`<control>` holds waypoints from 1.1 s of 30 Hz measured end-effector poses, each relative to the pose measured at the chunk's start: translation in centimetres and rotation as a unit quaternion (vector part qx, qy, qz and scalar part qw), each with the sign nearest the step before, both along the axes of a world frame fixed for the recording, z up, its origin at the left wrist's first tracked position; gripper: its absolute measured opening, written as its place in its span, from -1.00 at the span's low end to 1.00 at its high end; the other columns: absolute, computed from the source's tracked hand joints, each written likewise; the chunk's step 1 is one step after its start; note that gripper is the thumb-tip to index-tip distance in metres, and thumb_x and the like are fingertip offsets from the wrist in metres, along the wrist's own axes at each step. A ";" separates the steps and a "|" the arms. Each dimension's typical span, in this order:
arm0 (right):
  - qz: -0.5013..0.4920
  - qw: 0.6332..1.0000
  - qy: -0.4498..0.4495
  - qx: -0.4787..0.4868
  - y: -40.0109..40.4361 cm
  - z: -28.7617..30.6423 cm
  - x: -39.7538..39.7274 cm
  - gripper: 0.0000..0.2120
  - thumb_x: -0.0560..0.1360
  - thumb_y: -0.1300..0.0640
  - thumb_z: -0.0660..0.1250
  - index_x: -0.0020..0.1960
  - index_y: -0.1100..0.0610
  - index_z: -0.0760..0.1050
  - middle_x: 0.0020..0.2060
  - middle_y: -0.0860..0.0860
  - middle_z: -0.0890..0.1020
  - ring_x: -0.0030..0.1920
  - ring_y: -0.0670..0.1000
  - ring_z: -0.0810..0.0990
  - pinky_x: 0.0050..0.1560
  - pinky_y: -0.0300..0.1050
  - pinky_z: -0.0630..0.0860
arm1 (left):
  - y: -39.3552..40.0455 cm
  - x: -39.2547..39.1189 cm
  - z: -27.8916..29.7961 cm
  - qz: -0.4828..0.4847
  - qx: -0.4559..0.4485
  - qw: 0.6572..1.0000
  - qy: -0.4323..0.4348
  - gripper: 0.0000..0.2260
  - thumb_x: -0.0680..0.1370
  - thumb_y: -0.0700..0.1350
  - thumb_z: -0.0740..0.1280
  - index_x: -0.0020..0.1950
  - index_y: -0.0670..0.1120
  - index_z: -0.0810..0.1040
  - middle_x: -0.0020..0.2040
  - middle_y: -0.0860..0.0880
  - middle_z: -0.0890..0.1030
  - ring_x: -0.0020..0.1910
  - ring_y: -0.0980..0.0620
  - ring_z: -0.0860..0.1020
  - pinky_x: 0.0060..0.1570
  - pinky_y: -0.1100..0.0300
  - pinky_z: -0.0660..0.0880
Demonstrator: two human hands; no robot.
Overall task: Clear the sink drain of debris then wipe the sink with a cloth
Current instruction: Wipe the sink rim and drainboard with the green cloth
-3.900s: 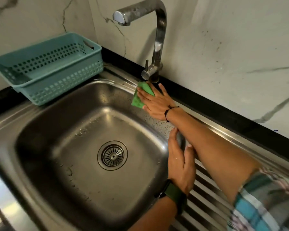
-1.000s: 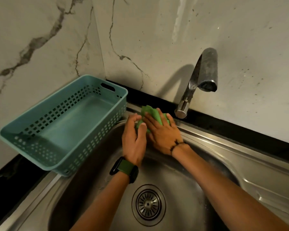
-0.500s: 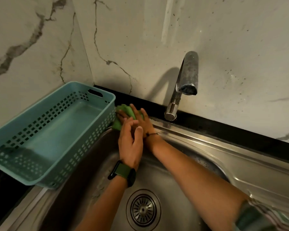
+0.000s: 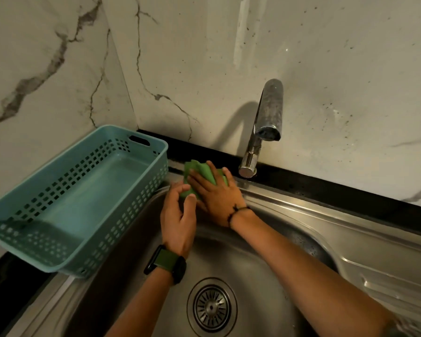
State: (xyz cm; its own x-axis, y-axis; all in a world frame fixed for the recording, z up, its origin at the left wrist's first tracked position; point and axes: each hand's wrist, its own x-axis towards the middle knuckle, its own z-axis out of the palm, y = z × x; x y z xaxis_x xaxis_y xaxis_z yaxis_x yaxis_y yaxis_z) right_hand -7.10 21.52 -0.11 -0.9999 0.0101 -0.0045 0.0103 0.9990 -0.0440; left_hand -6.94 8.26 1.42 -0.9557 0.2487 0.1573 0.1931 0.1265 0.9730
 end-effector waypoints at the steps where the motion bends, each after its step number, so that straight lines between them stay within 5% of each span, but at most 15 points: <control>1: -0.007 1.000 0.006 0.009 0.4 -0.2 0.9 -0.43 0.58 -0.16 -0.01 0.51 -0.07 -0.10 0.54 -0.06 -0.10 0.52 0.08 -0.27 0.44 0.21 -0.32 | 0.0 -0.1 -0.1 0.001 0.000 1.000 0.001 -0.83 0.44 -0.03 0.16 0.00 0.05 0.44 0.09 0.11 0.49 0.04 0.37 0.44 -0.06 0.59 0.31; 5: -0.051 0.997 0.009 0.056 1.1 -1.3 2.4 -0.40 0.56 -0.21 0.01 0.51 -0.09 -0.13 0.53 -0.12 -0.10 0.51 0.14 -0.29 0.44 0.30 -0.21 | 1.1 -0.2 -0.2 -0.011 0.019 1.000 0.003 -0.87 0.52 -0.12 0.18 -0.05 0.12 0.43 0.04 0.09 0.50 -0.02 0.39 0.47 -0.17 0.54 0.41; 9: -0.041 0.998 0.000 0.049 0.0 -1.2 -0.6 -0.43 0.56 -0.16 0.01 0.50 -0.13 -0.13 0.53 -0.13 -0.13 0.50 0.19 -0.29 0.39 0.34 -0.29 | 2.9 -0.7 -0.6 -0.009 0.035 0.999 -0.014 -0.80 0.44 -0.02 0.16 0.04 0.07 0.45 0.19 0.05 0.49 0.17 0.10 0.47 0.05 0.27 0.44; 18: 0.031 0.996 -0.032 0.074 -2.2 -0.6 -7.0 -0.42 0.58 -0.14 0.00 0.51 -0.09 -0.18 0.53 -0.08 -0.18 0.50 0.14 -0.30 0.43 0.27 -0.28 | 1.7 -3.0 -1.4 -0.005 -0.006 1.000 0.003 -0.83 0.56 -0.16 0.20 0.11 0.06 0.41 0.15 0.05 0.49 0.07 0.16 0.47 -0.01 0.36 0.41; 23: -0.002 0.999 0.001 0.051 -0.7 -0.3 -1.8 -0.44 0.58 -0.13 0.00 0.51 -0.10 -0.13 0.53 -0.11 -0.11 0.52 0.13 -0.25 0.46 0.19 -0.24 | 0.5 -2.8 -1.1 -0.019 -0.042 0.999 0.002 -0.83 0.56 -0.13 0.20 0.14 0.00 0.43 0.15 0.03 0.50 0.13 0.06 0.47 0.10 0.14 0.43; 29: -0.093 0.984 0.010 0.154 6.0 -0.6 10.9 -0.37 0.50 -0.23 -0.01 0.49 -0.03 -0.06 0.50 -0.02 0.11 0.47 0.21 -0.02 0.43 0.17 -0.04 | -0.3 -2.0 -1.4 -0.032 -0.043 0.997 -0.050 -0.74 0.57 -0.09 0.18 0.24 -0.07 0.43 0.24 -0.04 0.49 0.21 0.03 0.43 0.13 0.22 0.33; 33: -0.116 0.985 -0.031 0.122 5.3 -1.0 10.5 -0.20 0.48 -0.24 0.18 0.49 0.02 -0.21 0.51 0.02 -0.08 0.45 0.22 -0.27 0.42 0.16 -0.26 | 0.7 -1.4 -1.6 -0.032 -0.030 0.997 -0.070 -0.75 0.57 -0.10 0.18 0.23 -0.06 0.44 0.26 -0.06 0.49 0.24 0.01 0.44 0.18 0.19 0.36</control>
State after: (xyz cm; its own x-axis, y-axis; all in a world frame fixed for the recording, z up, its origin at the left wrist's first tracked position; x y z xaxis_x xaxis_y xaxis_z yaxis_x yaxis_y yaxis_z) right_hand 3.39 26.87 -1.09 -0.9685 0.2467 -0.0347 0.2346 0.9500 0.2061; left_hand -8.36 8.93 -0.21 -0.9489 0.3154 0.0059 0.0649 0.1768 0.9821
